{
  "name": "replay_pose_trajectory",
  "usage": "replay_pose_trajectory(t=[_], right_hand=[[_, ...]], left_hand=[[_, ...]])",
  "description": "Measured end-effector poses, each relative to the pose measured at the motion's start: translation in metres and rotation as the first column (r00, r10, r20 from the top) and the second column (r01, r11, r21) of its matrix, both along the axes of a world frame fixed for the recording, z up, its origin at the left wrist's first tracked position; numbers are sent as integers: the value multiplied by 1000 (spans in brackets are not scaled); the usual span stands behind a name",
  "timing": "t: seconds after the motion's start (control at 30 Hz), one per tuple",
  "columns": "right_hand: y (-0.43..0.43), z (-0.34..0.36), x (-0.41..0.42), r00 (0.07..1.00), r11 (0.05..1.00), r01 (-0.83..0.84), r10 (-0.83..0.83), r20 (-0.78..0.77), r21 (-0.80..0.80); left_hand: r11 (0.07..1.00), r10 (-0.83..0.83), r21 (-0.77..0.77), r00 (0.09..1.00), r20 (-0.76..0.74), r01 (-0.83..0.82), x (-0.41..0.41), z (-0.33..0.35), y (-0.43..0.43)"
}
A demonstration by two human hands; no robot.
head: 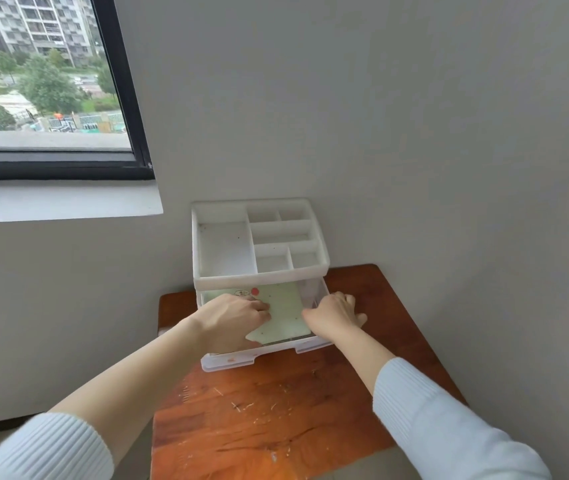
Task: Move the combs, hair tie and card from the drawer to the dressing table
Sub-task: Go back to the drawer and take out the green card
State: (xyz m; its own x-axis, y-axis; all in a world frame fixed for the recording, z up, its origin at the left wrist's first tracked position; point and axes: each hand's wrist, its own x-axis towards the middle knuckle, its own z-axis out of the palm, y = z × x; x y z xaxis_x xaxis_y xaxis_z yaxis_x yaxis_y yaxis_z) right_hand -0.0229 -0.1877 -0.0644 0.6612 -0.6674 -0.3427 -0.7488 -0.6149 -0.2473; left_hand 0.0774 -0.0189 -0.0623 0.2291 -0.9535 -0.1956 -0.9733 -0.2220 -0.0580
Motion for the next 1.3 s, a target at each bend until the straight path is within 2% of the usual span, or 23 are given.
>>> replay_pose_trajectory(t=[0.17,0.43,0.53,0.67,0.73,0.87,0.97,1.2,1.3], right_hand=[[-5,7,2,999,999,-39,40,-28,36],[-6,17,-2,995,990,-102,100,20,93],[-11,18,-2,997,971,-64,51,62,231],[-15,27,-3,960,851,13,-158,231,526],[-16,35,-4,944,809,0,-194,268,588],[-17,37,-5,935,828,2,-200,293,560],[-16,40,-7,912,851,6,-220,345,526],[-13,62,-34,854,815,-94,-229,467,572],[-11,67,-50,835,783,-128,-246,492,609]], left_hand=[[994,-97,57,993,61,93,1,5,2],[988,-155,27,967,200,153,6,18,14],[971,-232,35,901,366,236,2,21,20],[950,-146,-203,912,382,237,1,22,24],[921,-83,-330,933,351,206,-1,18,28],[888,61,-451,949,311,91,-3,17,38],[814,140,-581,966,218,13,-9,22,42],[631,200,-775,974,109,-43,-49,34,54],[586,214,-810,969,126,-24,-72,36,62]])
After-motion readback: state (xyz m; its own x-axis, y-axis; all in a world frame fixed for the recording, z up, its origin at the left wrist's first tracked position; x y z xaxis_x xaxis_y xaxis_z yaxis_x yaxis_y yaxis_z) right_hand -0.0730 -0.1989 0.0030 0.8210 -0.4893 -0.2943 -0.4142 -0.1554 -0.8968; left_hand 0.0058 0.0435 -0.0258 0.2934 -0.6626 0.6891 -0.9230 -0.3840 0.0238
